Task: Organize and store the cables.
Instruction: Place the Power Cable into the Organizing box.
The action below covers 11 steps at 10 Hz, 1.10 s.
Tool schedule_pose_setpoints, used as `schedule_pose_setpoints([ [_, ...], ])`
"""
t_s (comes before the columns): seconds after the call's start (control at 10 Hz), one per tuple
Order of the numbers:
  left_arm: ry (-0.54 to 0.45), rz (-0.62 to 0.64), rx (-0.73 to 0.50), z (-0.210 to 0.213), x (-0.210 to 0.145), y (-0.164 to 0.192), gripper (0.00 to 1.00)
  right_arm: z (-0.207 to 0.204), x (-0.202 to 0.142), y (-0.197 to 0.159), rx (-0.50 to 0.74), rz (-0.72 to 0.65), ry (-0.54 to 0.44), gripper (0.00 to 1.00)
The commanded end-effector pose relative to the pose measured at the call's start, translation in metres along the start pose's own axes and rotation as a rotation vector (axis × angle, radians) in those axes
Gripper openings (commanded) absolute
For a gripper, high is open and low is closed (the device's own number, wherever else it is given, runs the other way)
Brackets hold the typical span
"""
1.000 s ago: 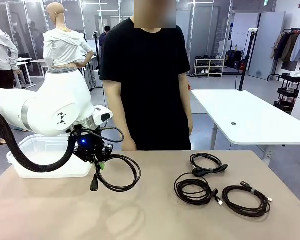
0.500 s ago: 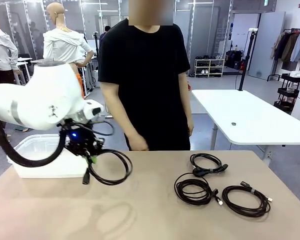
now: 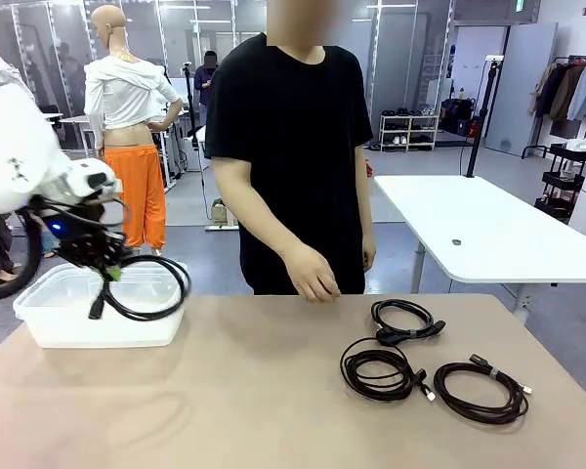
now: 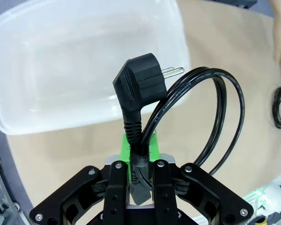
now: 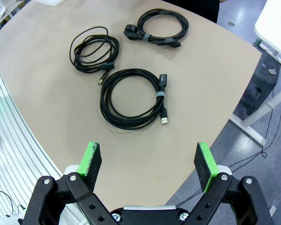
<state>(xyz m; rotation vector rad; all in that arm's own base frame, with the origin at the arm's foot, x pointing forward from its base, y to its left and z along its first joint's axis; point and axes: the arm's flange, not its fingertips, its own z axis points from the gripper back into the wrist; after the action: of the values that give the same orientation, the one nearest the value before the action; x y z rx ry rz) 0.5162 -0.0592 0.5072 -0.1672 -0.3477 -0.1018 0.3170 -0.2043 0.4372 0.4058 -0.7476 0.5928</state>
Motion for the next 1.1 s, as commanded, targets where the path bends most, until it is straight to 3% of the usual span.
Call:
schedule_pose_setpoints([
  [0.0, 0.005, -0.012, -0.073, 0.005, 0.027, 0.042, 0.17, 0.001, 0.000, 0.000, 0.003, 0.007, -0.005, 1.00],
  [0.4, 0.000, -0.047, -0.087, -0.038, 0.087, 0.107, 0.17, 0.001, 0.000, 0.000, 0.003, 0.007, -0.005, 1.00],
  [0.6, 0.023, -0.053, -0.064, -0.072, 0.109, 0.123, 0.17, 0.001, 0.000, 0.000, 0.003, 0.007, -0.005, 1.00],
  [1.0, 0.125, -0.032, 0.004, -0.124, 0.117, 0.133, 0.17, 0.001, 0.000, 0.000, 0.003, 0.007, -0.005, 1.00],
])
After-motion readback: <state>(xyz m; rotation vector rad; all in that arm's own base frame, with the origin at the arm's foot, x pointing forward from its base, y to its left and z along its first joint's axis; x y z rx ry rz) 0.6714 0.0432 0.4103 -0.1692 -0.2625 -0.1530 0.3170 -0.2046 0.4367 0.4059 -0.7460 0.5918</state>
